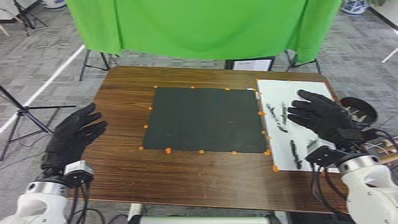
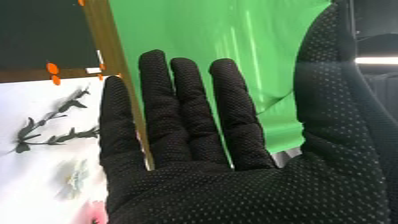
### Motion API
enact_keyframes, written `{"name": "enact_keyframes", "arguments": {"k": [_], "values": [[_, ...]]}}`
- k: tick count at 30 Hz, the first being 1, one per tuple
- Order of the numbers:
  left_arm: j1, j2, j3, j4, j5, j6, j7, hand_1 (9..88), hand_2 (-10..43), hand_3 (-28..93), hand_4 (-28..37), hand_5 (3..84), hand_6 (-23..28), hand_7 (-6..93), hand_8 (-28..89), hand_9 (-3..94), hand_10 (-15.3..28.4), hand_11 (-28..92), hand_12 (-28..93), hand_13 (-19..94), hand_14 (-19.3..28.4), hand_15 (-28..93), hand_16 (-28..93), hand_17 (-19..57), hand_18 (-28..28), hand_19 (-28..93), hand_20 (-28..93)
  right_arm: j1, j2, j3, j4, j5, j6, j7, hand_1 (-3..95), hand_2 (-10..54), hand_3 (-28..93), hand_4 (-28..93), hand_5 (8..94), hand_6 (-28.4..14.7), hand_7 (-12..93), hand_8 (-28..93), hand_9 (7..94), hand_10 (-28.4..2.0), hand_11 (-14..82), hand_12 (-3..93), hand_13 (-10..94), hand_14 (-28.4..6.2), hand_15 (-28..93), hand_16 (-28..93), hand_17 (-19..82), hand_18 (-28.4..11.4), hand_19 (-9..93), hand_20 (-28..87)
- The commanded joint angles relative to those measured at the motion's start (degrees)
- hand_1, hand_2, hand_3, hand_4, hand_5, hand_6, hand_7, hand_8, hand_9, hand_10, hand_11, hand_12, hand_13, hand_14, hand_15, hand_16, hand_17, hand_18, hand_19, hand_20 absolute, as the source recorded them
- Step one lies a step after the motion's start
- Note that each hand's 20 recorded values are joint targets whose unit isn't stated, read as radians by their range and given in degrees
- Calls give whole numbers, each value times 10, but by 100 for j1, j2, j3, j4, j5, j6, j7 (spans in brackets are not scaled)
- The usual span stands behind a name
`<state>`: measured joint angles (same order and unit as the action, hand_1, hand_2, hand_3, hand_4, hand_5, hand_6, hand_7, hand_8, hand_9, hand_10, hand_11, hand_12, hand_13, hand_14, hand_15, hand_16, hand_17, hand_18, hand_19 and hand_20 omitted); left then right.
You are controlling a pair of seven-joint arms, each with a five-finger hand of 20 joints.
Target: Arrange flowers
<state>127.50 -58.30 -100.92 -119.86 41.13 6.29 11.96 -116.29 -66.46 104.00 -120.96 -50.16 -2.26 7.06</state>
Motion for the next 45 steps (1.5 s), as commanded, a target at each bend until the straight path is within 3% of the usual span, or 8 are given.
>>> {"name": "enact_keyframes", "arguments": {"k": [1, 4, 21, 28, 34, 36, 38, 45], "values": [[59, 19, 1, 86, -220, -341, 288, 285, -70, 713, -261, 329, 46, 208, -123, 293, 130, 293, 144, 243, 170, 507, -75, -67, 214, 458, 70, 182, 144, -20, 47, 24, -98, 76, 230, -72, 880, -283, 360, -7, 386, -194, 411, -124, 249, 237, 354, -102, 315, 236, 105, -195, 445, 238], [28, 67, -50, 124, -190, -513, 184, 260, -78, 713, -270, 305, 39, 190, -112, 277, 126, 255, 154, 229, 175, 477, -64, -72, 217, 443, 72, 189, 179, -93, 76, -24, -71, 67, 211, -84, 857, -283, 357, -8, 383, -191, 405, -124, 248, 238, 346, -104, 307, 235, 110, -209, 434, 226], [-108, 451, -206, 63, -228, -515, -6, 242, -71, 708, -281, 306, 45, 185, -104, 268, 127, 233, 172, 218, 177, 450, -44, -78, 219, 422, 81, -8, 326, -82, -34, -355, 213, 110, 202, -95, 851, -283, 353, -11, 383, -186, 398, -126, 244, 242, 334, -102, 307, 246, 96, -200, 438, 229], [13, 424, -205, 50, -229, -502, -5, 241, -70, 709, -282, 306, 46, 185, -103, 266, 128, 233, 174, 214, 176, 448, -42, -79, 219, 421, 84, -279, 1125, -462, -662, -4810, 1718, 1468, 265, -95, 824, -283, 462, 7, 439, -209, 551, -109, 396, 261, 527, -104, 555, 203, 188, -188, 612, 295], [164, 386, -268, 1, -222, -467, 5, 242, -71, 710, -281, 306, 46, 185, -103, 266, 129, 233, 174, 214, 176, 449, -40, -79, 218, 421, 86, -564, 1646, -636, -1032, -7461, 536, 2760, 431, -95, 492, -283, 596, 17, 455, -188, 676, -102, 489, 315, 654, -96, 667, 253, 249, -175, 682, 328], [144, 390, -257, 14, -219, -471, 12, 244, -70, 710, -281, 306, 46, 186, -103, 266, 128, 234, 175, 213, 176, 450, -40, -79, 218, 421, 86, -308, 1743, -977, -981, -7563, 372, 3165, 462, -95, 131, -186, 617, 15, 440, -178, 690, -109, 493, 334, 661, -103, 682, 266, 252, -182, 690, 338], [164, 380, -269, 2, -211, -479, 21, 245, -70, 709, -280, 306, 46, 186, -103, 266, 129, 235, 175, 213, 175, 451, -39, -79, 218, 421, 87, -301, 1712, -934, -1122, -7626, -600, 3473, 409, -95, -7, -99, 636, 6, 404, -167, 697, -114, 495, 352, 660, -113, 697, 286, 253, -189, 694, 342], [229, 322, -282, -28, -172, -440, 8, 245, -69, 708, -279, 306, 46, 186, -103, 266, 129, 235, 175, 213, 176, 453, -40, -79, 218, 421, 88, -54, 1764, -1256, -1009, -7640, -1723, 3965, 323, -95, -197, -3, 548, -48, 329, -130, 564, -153, 534, 416, 560, -143, 731, 307, 227, -213, 690, 347]]}}
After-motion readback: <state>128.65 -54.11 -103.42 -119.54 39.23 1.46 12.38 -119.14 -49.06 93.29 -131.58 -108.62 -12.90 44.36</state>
